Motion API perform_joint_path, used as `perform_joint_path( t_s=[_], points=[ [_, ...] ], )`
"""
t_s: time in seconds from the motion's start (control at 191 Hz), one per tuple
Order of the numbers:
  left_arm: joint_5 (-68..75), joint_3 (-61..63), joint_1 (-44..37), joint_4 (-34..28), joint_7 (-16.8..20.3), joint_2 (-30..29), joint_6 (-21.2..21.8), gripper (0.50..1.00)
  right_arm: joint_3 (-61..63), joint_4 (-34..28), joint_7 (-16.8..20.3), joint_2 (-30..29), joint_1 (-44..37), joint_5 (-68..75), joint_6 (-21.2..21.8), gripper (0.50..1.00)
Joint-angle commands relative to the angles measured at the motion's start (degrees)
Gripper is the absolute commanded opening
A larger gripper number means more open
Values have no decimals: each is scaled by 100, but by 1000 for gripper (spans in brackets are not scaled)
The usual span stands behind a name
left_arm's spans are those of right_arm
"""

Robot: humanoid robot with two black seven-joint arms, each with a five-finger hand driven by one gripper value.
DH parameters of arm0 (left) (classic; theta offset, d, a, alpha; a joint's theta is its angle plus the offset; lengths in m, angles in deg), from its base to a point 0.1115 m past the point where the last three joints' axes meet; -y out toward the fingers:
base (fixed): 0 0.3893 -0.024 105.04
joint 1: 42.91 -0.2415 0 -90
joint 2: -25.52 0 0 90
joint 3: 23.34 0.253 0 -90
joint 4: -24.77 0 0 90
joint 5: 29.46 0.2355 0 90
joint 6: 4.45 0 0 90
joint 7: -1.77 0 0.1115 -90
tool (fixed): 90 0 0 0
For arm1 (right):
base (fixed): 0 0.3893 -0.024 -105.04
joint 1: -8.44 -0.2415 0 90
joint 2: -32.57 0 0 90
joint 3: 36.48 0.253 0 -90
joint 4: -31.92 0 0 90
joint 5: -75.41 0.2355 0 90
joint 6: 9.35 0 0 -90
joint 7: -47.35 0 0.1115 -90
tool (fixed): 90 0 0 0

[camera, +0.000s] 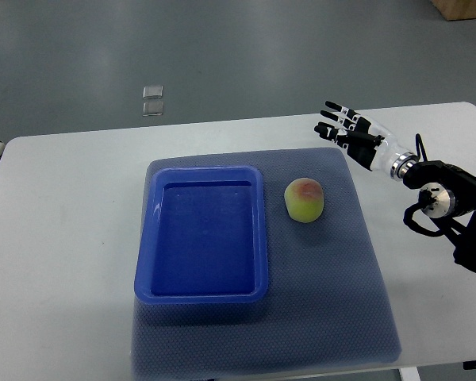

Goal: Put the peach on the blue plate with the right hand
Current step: 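Move the open right hand down toward the peach beside the blue tray, then close the right hand's fingers around the peach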

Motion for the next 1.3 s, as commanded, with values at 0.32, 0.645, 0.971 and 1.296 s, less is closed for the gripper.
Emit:
perform_joint_path(
  t_s=[0.32,0.645,0.971,1.296],
  points=[
    [1,9,9,25,0,0,-1,1000,-20,-1,9,61,-94,-18,-12,932],
    [1,17,26,52,0,0,-1,1000,-20,-915,-510,482,-138,-2514,173,930],
    [1,17,26,52,0,0,-1,1000,-714,-1487,-1081,895,-358,-5669,427,928],
    [1,17,26,52,0,0,-1,1000,-2507,-1601,-1477,1256,-1377,-6196,366,930]
  ],
)
